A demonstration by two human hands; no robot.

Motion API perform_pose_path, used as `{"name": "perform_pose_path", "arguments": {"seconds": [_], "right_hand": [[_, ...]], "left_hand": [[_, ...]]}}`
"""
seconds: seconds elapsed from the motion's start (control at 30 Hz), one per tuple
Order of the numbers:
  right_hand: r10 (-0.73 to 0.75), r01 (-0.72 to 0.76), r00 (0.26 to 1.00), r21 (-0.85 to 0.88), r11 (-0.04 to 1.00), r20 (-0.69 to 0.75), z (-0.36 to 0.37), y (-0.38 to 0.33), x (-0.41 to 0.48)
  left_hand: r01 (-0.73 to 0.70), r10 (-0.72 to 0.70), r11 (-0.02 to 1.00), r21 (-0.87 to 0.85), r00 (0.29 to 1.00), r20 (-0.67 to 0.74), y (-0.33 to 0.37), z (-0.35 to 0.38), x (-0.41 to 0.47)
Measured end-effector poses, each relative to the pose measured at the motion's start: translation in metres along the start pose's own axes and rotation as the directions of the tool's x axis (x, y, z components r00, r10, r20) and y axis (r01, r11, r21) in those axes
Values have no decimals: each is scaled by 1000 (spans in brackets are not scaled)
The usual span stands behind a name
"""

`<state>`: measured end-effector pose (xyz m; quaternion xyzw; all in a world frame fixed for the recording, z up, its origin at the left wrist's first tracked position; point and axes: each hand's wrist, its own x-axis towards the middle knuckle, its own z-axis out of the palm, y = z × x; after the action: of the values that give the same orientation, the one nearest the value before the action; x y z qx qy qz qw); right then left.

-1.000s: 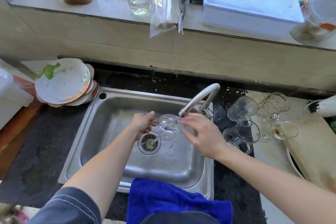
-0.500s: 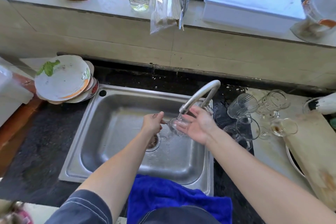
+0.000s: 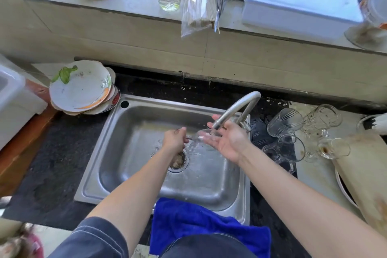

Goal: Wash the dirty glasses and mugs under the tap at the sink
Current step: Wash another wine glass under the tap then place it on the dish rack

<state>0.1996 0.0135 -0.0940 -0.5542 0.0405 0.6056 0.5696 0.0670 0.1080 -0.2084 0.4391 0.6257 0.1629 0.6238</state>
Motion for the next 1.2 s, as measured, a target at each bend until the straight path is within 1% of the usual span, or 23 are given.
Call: {"name": "perform_pose_path", "arguments": {"seconds": [0.07, 0.17, 0.2, 0.3, 0.4, 0.43, 0.47, 0.53, 0.57, 0.7, 0.73, 0.8, 0.9, 0.93, 1.0, 1.03, 1.07, 1.1, 1.13, 1.17, 1.2], "right_hand": [[-21, 19, 1000, -82, 996, -18, 3, 4, 1], [-47, 59, 996, -186, 981, 69, -4, 5, -2], [-60, 75, 995, -217, 973, 75, -4, 4, -1], [-123, 140, 990, -398, 907, 67, 1, 14, 0], [-143, 210, 974, -475, 854, 173, -8, 19, -1], [-154, 235, 969, -519, 822, 195, -10, 17, -1], [-168, 259, 964, -584, 769, 206, -10, 16, -2], [-214, 321, 947, -735, 598, 240, -6, 18, -3], [-230, 358, 933, -781, 512, 277, -4, 20, -3], [-257, 480, 873, -823, 303, 415, -20, 21, 1], [-270, 490, 862, -842, 226, 429, -23, 22, 3], [-282, 477, 852, -876, 70, 441, -25, 25, 6], [-287, 454, 843, -888, -72, 454, -34, 23, 9], [-299, 426, 837, -889, -166, 458, -39, 23, 10], [-387, 315, 785, -849, -424, 484, -45, 26, 15], [-439, 263, 749, -831, -491, 496, -43, 28, 16], [-483, 233, 717, -826, -514, 503, -38, 31, 18], [-505, 228, 701, -829, -510, 503, -35, 31, 21], [-505, 248, 698, -833, -494, 508, -36, 30, 24], [-487, 279, 713, -841, -463, 505, -39, 27, 28], [-490, 294, 731, -867, -403, 476, -42, 24, 31]], "left_hand": [[27, -27, 1000, 14, 1000, 13, 1, 1, 0], [72, -71, 996, 59, 997, -9, 0, -11, 8], [87, -86, 993, 83, 996, -14, 0, -11, 7], [113, -116, 987, 118, 993, 20, 2, -1, 3], [158, -162, 981, 115, 987, 25, 2, -7, 7], [165, -168, 979, 116, 986, 17, 1, -10, 8], [167, -170, 978, 127, 985, 17, 2, -9, 7], [164, -172, 974, 155, 984, 41, 4, -1, 1], [163, -173, 973, 163, 984, 51, 5, 1, 1], [224, -238, 954, 201, 970, 47, 5, -13, 5], [237, -254, 946, 220, 966, 50, 6, -14, 5], [246, -275, 932, 268, 958, 77, 9, -12, 0], [258, -308, 906, 335, 946, 105, 11, -15, -5], [256, -312, 901, 351, 943, 112, 10, -17, -6], [242, -308, 900, 364, 942, 134, 11, -13, -12], [236, -306, 901, 364, 941, 146, 14, -8, -17], [228, -299, 904, 362, 942, 154, 17, -4, -20], [216, -287, 908, 359, 945, 159, 19, -1, -23], [203, -274, 912, 356, 948, 161, 20, -1, -25], [192, -262, 914, 356, 952, 159, 21, -2, -27], [179, -247, 916, 359, 957, 153, 21, -5, -29]]}}
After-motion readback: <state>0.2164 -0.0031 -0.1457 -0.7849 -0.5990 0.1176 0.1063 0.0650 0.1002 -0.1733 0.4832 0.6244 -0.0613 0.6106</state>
